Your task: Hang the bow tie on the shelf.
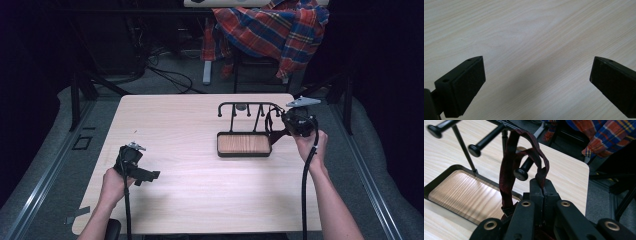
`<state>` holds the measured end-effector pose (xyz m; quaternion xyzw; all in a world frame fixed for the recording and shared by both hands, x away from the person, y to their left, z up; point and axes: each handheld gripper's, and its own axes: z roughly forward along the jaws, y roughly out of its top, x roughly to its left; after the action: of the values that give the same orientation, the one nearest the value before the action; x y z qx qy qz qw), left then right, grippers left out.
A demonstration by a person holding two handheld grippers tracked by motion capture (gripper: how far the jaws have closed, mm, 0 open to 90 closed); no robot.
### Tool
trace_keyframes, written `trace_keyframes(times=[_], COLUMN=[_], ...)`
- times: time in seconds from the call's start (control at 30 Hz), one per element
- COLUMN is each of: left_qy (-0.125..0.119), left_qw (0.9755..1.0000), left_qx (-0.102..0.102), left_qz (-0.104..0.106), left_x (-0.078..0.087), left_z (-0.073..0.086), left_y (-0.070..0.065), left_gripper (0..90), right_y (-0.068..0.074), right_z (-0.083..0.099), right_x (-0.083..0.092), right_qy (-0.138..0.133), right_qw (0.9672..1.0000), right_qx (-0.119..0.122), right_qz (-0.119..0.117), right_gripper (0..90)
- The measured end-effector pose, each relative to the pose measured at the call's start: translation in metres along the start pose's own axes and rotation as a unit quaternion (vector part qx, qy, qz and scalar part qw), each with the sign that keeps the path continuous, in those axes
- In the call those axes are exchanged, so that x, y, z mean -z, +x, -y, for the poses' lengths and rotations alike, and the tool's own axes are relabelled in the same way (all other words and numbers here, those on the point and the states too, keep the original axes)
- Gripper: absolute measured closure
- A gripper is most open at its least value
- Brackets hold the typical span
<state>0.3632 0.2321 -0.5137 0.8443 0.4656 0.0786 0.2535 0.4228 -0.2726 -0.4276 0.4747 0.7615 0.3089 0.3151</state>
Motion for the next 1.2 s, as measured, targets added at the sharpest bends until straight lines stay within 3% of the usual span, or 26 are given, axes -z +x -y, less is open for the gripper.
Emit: trace_keyframes(times=[0.13,0.37,0.9,1.2], left_qy=[0.001,0.001,0.005,0.008], left_qw=[1.0,1.0,1.0,1.0], left_qx=[0.0,0.0,-0.002,-0.004], left_qz=[0.0,-0.001,0.0,-0.002], left_x=[0.0,-0.001,-0.001,-0.002], left_z=[0.0,0.0,0.0,0.0], left_y=[0.0,-0.001,-0.001,-0.002], left_gripper=[0.2,0.2,0.2,0.3], right_y=[-0.004,-0.008,-0.004,-0.006], right_z=[0.002,0.008,0.016,0.018], right_x=[-0.006,-0.016,-0.031,-0.033], right_qy=[0.003,0.017,0.04,0.042], right_qw=[0.9999,0.9989,0.9962,0.9954], right_qx=[-0.013,-0.034,-0.042,-0.05], right_qz=[-0.002,-0.028,-0.065,-0.069], right_gripper=[88.8,88.3,85.2,84.5])
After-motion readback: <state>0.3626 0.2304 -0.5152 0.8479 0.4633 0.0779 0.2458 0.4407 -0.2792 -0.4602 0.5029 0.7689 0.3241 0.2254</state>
